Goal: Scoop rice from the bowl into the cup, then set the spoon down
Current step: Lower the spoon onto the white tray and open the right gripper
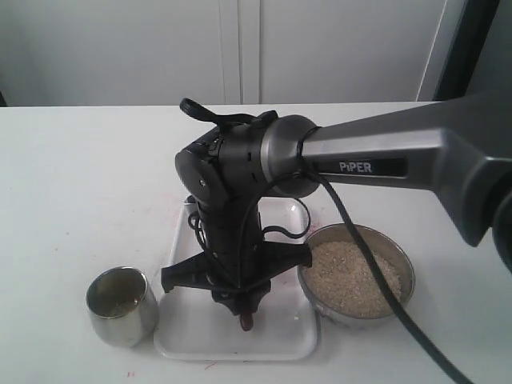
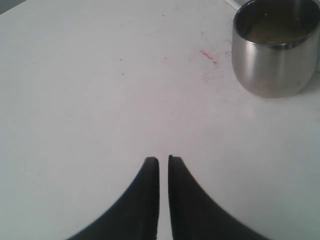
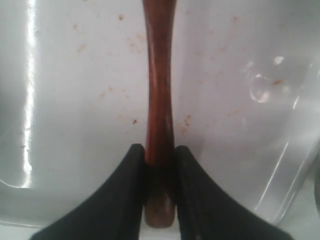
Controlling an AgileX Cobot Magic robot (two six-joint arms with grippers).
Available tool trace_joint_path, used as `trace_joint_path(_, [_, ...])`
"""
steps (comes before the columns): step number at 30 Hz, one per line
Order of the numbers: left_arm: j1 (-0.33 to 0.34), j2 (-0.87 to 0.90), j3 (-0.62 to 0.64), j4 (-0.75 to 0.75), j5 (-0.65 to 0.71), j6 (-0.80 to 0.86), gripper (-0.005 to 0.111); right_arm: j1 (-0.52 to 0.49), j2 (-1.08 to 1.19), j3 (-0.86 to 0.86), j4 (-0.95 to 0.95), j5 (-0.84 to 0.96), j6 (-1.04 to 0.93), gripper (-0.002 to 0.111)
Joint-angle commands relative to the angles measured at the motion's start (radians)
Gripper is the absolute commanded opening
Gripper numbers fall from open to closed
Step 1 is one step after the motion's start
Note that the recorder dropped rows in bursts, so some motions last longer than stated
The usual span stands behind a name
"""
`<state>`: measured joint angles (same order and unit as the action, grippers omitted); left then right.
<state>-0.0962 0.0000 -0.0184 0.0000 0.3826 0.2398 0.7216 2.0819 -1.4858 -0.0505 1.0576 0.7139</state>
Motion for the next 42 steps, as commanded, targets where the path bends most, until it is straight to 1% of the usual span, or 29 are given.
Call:
trace_joint_path(1, [-0.005,0.000,0.008,-0.006,0.052,-0.005,0.014,-0.006,-0.005,-0.007,-0.036,0.015,0.006,0.009])
trace_joint_path(5, [-0.005,0.000,0.008,-0.006,0.052,-0.005,0.014,-0.006,-0.005,-0.007,-0.035,0.019,0.006,0.021])
trace_joint_path(8, [-0.005,0.000,0.008,-0.006,0.052,-0.005,0.014,-0.006,-0.005,-0.007,-0.035,0.017,0.006,0.026])
trace_joint_path(13, [-0.005,0.000,0.008,-0.006,0.052,-0.005,0.014,-0.006,-0.009,-0.008,-0.035,0.017,0.006,0.026])
trace_joint_path(16, [-0.005,0.000,0.008,-0.006,0.052,-0.005,0.014,-0.006,-0.015,-0.024,-0.035,0.052,0.000,0.026])
trace_joint_path(21, [-0.005,0.000,0.008,-0.006,0.052,-0.005,0.014,-0.004,-0.060,-0.042,-0.027,0.163,-0.084,0.026])
trace_joint_path(25, [-0.005,0.000,0.008,-0.006,0.052,-0.005,0.014,-0.004,-0.129,-0.041,-0.023,0.164,-0.162,0.026])
trace_joint_path(27, [-0.005,0.000,0.008,-0.006,0.052,-0.005,0.014,-0.004,-0.178,-0.027,0.012,0.164,-0.206,0.025])
trace_joint_path(30, [-0.005,0.000,0.008,-0.006,0.052,-0.005,0.014,0.005,-0.264,-0.023,0.051,0.164,-0.244,0.023])
trace_joint_path(35, [-0.005,0.000,0.008,-0.006,0.052,-0.005,0.014,0.019,-0.403,-0.009,0.051,0.164,-0.260,0.010])
trace_joint_path(38, [-0.005,0.000,0.008,-0.006,0.052,-0.005,0.014,0.019,-0.486,0.032,0.051,0.164,-0.266,0.004])
trace_joint_path(42, [-0.005,0.000,0.008,-0.006,0.052,-0.005,0.014,0.019,-0.614,0.110,0.057,0.164,-0.288,0.000])
